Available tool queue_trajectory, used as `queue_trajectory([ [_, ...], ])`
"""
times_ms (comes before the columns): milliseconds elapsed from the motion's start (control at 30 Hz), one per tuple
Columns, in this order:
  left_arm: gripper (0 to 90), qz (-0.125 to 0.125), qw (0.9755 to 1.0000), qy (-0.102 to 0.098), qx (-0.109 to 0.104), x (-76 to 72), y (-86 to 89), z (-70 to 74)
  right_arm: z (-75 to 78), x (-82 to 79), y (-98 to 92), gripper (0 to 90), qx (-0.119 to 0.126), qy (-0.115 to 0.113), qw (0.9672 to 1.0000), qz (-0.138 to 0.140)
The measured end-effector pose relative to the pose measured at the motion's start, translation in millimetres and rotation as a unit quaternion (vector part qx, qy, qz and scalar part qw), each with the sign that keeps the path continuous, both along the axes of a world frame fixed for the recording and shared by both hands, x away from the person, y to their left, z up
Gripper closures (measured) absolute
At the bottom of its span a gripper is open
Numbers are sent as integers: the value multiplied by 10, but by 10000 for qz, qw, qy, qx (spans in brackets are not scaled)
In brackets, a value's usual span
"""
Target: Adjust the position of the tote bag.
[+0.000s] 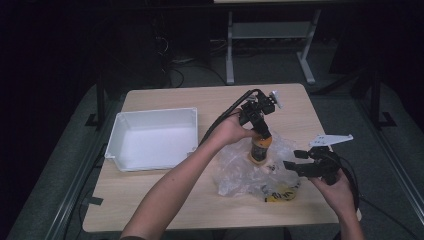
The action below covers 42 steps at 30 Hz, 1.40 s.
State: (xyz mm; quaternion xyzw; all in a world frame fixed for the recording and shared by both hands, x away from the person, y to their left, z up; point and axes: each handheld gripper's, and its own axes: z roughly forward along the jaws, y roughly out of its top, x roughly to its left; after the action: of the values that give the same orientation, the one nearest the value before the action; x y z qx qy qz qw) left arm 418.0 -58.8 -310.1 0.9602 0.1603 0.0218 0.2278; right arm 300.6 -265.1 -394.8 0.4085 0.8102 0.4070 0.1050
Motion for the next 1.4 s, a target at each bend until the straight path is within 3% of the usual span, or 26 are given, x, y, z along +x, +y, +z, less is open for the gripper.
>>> queue_trajectory([
  [1400, 592, 54, 9999, -44, 104, -14, -34, 29, -26, 15, 2, 322, 57, 15, 10000, -56],
])
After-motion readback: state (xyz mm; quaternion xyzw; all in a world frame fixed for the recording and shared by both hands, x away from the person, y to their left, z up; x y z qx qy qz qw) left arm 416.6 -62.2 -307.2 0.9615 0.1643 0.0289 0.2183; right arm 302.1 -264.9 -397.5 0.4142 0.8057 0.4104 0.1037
